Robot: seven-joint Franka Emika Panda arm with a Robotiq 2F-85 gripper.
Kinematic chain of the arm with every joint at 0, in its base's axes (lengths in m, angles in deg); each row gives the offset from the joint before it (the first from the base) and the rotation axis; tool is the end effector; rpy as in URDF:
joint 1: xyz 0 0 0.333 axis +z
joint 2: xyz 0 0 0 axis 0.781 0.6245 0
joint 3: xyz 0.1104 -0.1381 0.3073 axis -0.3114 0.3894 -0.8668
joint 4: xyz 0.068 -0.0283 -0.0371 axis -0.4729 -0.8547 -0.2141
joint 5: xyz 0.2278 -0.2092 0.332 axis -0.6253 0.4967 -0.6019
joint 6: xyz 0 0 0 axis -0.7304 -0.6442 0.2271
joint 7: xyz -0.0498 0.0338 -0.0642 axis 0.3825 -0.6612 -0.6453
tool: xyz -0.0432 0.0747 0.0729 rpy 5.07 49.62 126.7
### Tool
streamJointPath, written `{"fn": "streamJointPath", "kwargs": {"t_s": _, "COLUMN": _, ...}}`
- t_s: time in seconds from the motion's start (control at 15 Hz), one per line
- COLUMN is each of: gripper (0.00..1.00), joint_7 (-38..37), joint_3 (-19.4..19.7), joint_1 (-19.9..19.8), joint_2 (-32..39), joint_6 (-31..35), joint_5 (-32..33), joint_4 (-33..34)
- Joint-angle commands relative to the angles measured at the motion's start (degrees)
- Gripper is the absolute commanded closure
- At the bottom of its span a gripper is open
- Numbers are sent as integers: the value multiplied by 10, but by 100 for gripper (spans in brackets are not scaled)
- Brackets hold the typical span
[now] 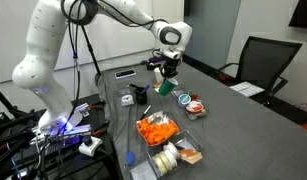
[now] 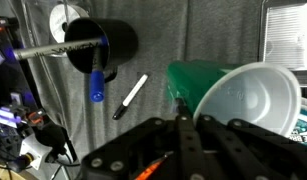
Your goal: Se the green cup straight and put the marker inside it
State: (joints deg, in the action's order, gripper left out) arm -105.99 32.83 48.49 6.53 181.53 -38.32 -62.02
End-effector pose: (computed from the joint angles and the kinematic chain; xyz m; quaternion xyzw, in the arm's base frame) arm 0.7302 -0.1088 0.2614 0.5985 -0.7805 -0.1422 0.1112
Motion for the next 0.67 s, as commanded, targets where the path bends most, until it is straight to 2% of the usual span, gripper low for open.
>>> {"fn": "streamJointPath", "kwargs": {"t_s": 0.0, "gripper": 99, "joint_7": 103, "joint_3": 5, "joint_1": -13, "joint_2": -66, "joint_6": 96, "joint_5": 17, "joint_4": -135}}
{"fn": "streamJointPath", "kwargs": {"t_s": 0.2, "gripper": 99, "joint_7": 192, "joint_3": 7, "joint_1": -29, "joint_2": -98, "joint_6": 175, "joint_5": 5, "joint_4": -218}}
{"fn": "streamJointPath", "kwargs": {"t_s": 0.4, "gripper": 99, "joint_7": 295, "joint_3": 2, "joint_1": -56, "joint_2": -135, "joint_6": 245, "joint_5": -42, "joint_4": -295}}
{"fn": "streamJointPath", "kwargs": {"t_s": 0.6, "gripper": 99, "joint_7": 396, "joint_3": 0, "joint_1": -74, "joint_2": -161, "joint_6": 279, "joint_5": -104, "joint_4": -348}}
